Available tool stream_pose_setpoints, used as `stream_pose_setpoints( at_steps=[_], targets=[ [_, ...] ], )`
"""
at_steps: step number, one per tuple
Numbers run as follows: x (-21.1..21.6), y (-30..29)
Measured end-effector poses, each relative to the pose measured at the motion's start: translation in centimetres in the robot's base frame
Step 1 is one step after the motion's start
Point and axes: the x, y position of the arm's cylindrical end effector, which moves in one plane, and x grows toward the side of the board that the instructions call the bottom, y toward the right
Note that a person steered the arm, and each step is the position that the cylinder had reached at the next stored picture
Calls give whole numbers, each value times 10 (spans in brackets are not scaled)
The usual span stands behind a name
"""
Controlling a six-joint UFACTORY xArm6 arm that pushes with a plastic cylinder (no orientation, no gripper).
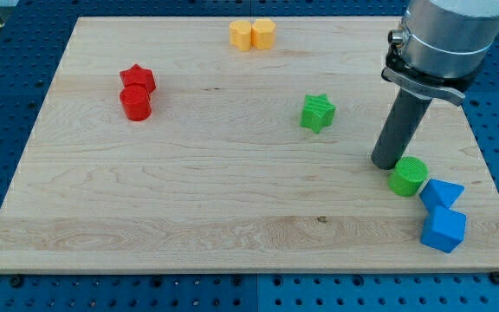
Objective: Slide green circle to the top side of the blue triangle
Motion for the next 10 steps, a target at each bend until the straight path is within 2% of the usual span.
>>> stream_pose_setpoints(
  at_steps=[1,2,4,8,10],
  targets=[
    [4,9],
    [10,-12],
    [26,-15],
    [26,-3],
    [8,1]
  ],
)
